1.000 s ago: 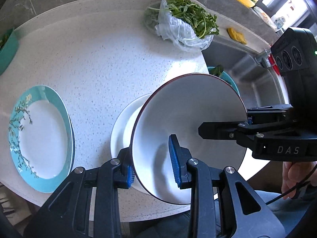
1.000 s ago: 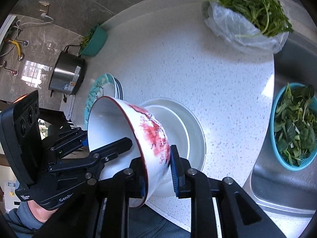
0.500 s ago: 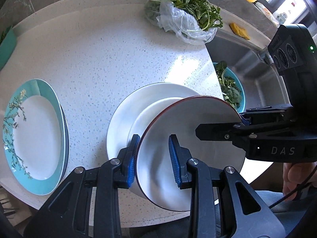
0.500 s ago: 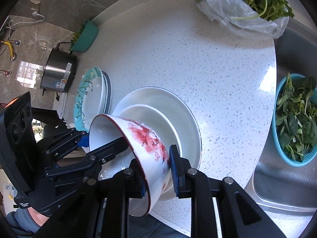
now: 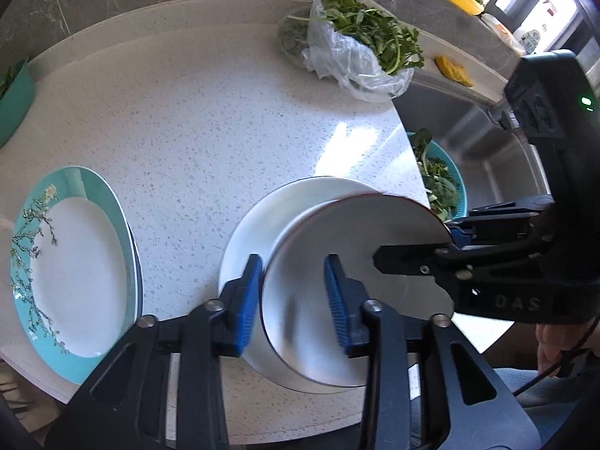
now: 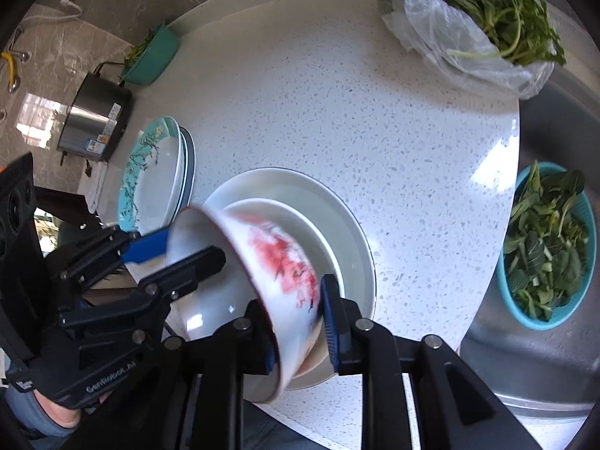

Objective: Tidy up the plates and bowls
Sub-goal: 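Lower the red-floral bowl into the stacked white bowls, then open the right gripper to release the red-floral bowl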

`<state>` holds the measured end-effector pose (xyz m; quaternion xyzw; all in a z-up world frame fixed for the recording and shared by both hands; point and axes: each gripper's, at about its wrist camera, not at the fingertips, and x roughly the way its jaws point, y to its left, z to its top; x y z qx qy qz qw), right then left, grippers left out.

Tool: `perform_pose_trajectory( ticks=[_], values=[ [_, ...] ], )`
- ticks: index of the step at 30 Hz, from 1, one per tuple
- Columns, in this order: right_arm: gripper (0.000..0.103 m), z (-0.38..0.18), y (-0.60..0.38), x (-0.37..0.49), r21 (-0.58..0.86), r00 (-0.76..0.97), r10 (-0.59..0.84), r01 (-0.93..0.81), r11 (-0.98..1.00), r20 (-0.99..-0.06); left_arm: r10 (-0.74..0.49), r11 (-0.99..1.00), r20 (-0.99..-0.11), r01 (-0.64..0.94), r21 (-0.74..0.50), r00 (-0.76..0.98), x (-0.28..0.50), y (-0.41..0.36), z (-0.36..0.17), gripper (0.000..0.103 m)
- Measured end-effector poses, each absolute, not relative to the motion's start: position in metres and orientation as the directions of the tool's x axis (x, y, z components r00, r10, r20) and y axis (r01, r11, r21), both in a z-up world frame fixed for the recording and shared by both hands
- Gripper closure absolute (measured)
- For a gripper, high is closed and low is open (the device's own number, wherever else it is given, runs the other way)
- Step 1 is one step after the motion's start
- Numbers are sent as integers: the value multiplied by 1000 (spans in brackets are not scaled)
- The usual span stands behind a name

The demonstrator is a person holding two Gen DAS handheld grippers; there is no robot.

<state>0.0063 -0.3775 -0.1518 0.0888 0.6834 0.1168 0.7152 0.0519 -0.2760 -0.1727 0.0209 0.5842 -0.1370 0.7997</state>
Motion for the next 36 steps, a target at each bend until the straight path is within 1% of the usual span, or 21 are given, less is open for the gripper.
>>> perform_pose_trajectory(
  ticks=[1,7,16,23,29,30,31,32,34,36],
  values=[
    [77,-152,-377,7,283,36,285,-52,958,-958,-193,962,-943,240,-128,272,54,-275,-175,63],
    [75,-147,-373,12,260,31,263,-70,963,-964,-191,963,-948,239,-129,257,58,-274,-184,63],
    [63,-132,-372,10,209,38,213,-96,973,-976,-177,967,-958,219,-127,226,61,-273,-199,62],
    [61,-134,-374,7,214,36,219,-104,971,-975,-181,968,-958,213,-133,224,61,-274,-205,62],
    [61,-116,-381,6,219,91,230,-110,969,-969,-209,967,-945,197,-162,253,58,-269,-194,61],
    [61,-109,-387,6,220,120,232,-106,970,-965,-220,965,-938,199,-169,269,57,-267,-188,59],
    [61,-105,-390,6,218,139,231,-104,970,-963,-228,964,-931,200,-174,286,55,-265,-182,48],
    [61,-99,-397,5,213,173,229,-106,971,-958,-232,964,-924,198,-176,304,53,-263,-177,34],
    [61,-95,-406,3,195,214,216,-114,974,-953,-235,966,-910,190,-178,343,46,-258,-165,22],
    [61,-97,-412,0,167,244,195,-131,977,-950,-232,969,-895,170,-179,382,36,-250,-156,17]
  ],
)
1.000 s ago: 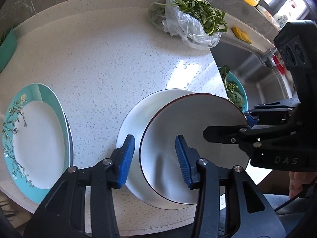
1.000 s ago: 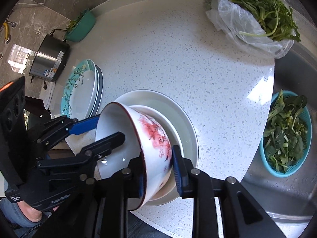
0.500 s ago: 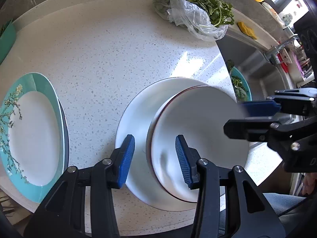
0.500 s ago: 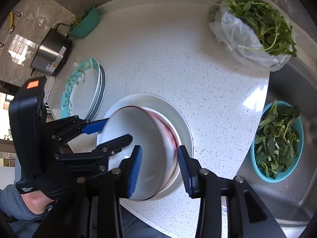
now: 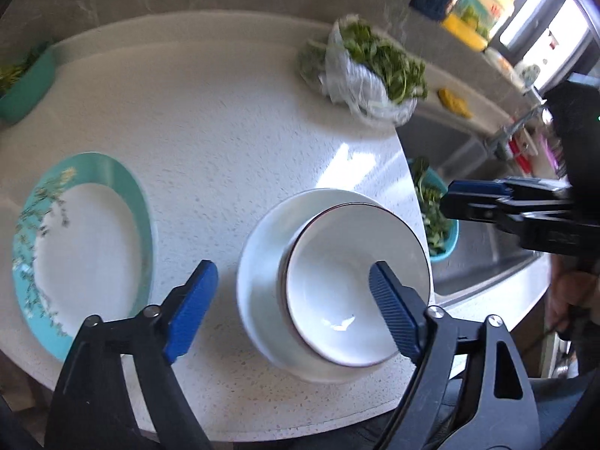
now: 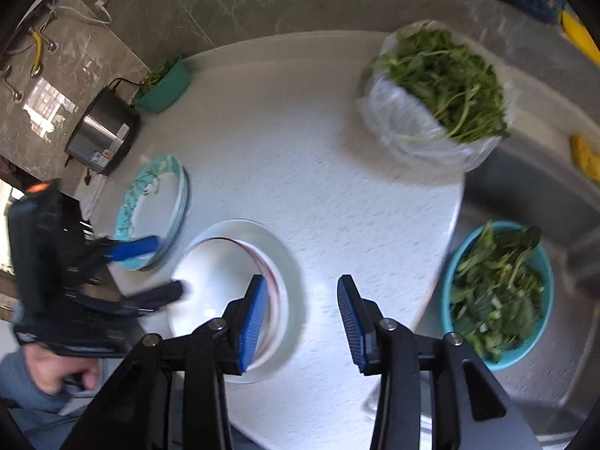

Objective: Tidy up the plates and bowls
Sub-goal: 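Open the right gripper to release the red-floral bowl, then move the right tool to the rim of the white plate under the bowls while the left tool approaches it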

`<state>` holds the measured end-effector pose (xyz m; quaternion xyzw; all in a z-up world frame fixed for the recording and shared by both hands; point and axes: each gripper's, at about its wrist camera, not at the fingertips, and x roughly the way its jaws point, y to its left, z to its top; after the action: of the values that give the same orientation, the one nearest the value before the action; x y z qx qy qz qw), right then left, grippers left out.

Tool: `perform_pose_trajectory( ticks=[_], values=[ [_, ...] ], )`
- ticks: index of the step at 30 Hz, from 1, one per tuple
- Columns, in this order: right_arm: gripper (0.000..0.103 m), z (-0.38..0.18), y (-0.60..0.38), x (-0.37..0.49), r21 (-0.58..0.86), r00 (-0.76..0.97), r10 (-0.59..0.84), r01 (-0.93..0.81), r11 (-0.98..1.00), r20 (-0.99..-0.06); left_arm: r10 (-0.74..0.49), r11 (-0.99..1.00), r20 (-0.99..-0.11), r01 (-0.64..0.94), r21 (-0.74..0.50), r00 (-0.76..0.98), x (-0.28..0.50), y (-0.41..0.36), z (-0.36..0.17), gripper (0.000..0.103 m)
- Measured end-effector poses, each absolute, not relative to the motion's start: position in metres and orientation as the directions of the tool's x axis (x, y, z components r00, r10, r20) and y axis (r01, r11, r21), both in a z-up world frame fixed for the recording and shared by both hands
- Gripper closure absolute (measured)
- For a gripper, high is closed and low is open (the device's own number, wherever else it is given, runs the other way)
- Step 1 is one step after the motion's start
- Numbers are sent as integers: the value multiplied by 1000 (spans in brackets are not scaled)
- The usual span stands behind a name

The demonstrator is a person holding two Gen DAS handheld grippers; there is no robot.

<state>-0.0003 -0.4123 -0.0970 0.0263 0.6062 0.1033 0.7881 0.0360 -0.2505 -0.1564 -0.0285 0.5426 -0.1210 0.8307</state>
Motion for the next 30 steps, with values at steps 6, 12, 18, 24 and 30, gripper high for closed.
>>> perform_pose_trajectory(
  ticks=[6,12,18,24,30],
  values=[
    [53,-104,-426,-3,221,246,246,-123,967,-938,-204,979,-870,81,-187,449,-6,-228,-146,0],
    [45,-108,-422,-15,153,236,184,-144,978,-954,-221,975,-867,71,-211,447,-32,-216,-157,0],
    [45,-112,-414,-26,69,206,106,-176,982,-973,-165,982,-900,-14,-186,403,-51,-207,-182,0],
    [45,-124,-413,-19,110,156,153,-256,960,-976,-71,977,-885,-146,-154,460,-64,-204,-185,0],
    [45,-138,-416,-10,143,91,184,-345,928,-979,3,963,-897,-241,-116,442,-65,-221,-200,0]
  ],
)
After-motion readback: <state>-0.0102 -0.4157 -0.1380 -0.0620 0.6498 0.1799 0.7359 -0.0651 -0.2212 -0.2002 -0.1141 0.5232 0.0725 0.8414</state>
